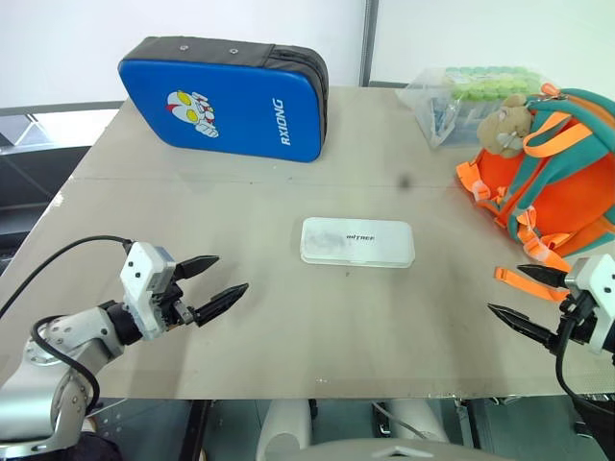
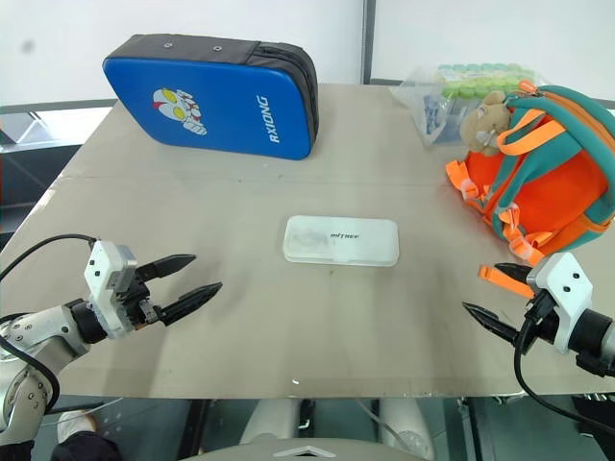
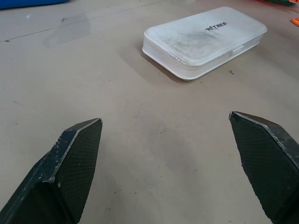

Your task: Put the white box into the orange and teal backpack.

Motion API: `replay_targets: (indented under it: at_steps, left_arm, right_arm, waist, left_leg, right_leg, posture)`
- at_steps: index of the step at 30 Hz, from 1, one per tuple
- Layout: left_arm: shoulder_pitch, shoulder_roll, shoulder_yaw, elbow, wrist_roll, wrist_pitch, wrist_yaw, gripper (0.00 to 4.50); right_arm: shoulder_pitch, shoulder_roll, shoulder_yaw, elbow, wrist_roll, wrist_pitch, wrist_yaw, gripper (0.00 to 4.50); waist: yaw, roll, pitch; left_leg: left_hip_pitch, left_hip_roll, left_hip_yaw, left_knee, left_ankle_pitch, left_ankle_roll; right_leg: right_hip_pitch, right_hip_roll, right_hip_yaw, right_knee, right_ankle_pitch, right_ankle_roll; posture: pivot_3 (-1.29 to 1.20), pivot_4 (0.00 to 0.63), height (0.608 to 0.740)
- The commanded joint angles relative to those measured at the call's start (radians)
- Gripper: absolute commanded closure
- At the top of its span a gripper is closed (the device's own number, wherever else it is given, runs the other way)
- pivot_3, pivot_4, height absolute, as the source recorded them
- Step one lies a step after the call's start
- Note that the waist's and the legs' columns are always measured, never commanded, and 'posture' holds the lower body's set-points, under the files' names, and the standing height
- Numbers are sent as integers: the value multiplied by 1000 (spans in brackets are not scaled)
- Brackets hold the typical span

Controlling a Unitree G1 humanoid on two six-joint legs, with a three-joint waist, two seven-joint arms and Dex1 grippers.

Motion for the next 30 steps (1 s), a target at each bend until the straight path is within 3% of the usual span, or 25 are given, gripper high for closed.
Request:
replay_targets:
  at_steps: [1, 9, 12, 14, 18, 20, 24, 30]
  left_arm:
    - [-49, -7, 5, -19, -28, 20, 44, 40]
    - [-210, -90, -83, -87, -63, 226, 311, 40]
    - [-290, -146, -115, -79, -68, 287, 428, 831]
    - [-353, -185, -170, -73, -26, 336, 525, 1950]
    - [-470, -272, -270, -26, 73, 424, 704, 3765]
    - [-494, -291, -311, 1, 109, 445, 731, 4469]
    - [-507, -265, -442, 36, 189, 421, 688, 4469]
    - [-485, -241, -514, 3, 220, 386, 606, 4469]
  right_arm:
    - [-37, 14, -6, 10, -3, -25, -31, 8]
    - [-313, 64, 169, -64, 70, 245, -277, 8]
    - [-455, 126, 258, -14, 37, 341, -407, 832]
    - [-541, 159, 339, 39, -27, 374, -480, 1929]
    - [-658, 176, 504, 152, -157, 375, -536, 3735]
    - [-702, 193, 565, 220, -202, 350, -538, 4433]
    - [-783, 200, 737, 356, -320, 262, -478, 4433]
    - [-802, 234, 806, 375, -325, 216, -358, 4433]
  waist:
    - [0, 0, 0]
    - [-4, 0, 0]
    - [-2, 0, 0]
    - [3, -1, 0]
    - [9, -1, 0]
    - [6, -1, 0]
    - [-4, -1, 0]
    - [-3, -1, 0]
  left_leg:
    - [0, 0, 0, 0, 0, 0]
    - [0, 0, -1, 2, 0, 0]
    - [0, 0, -1, 2, 0, 0]
    - [-1, -1, -2, 2, 0, 0]
    - [-2, -2, -2, 3, 0, 0]
    - [-2, -2, -2, 3, 0, 0]
    - [-2, -2, -2, 2, 0, 0]
    - [-1, -1, -2, 1, 0, 0]
  right_leg:
    - [0, 0, 0, 0, 0, 0]
    - [1, 1, 0, 1, 0, 0]
    - [1, 2, 0, 1, 1, 1]
    - [1, 2, 0, 1, 2, 3]
    - [1, 2, 0, 1, 3, 4]
    - [1, 2, 0, 1, 3, 5]
    - [0, 2, 1, 1, 3, 5]
    - [0, 3, 1, 2, 3, 5]
  posture:
    - [0, 150, 740]
    - [0, 150, 740]
    - [0, 150, 740]
    - [0, 150, 740]
    - [0, 150, 740]
    - [0, 150, 740]
    - [0, 150, 740]
    - [0, 150, 740]
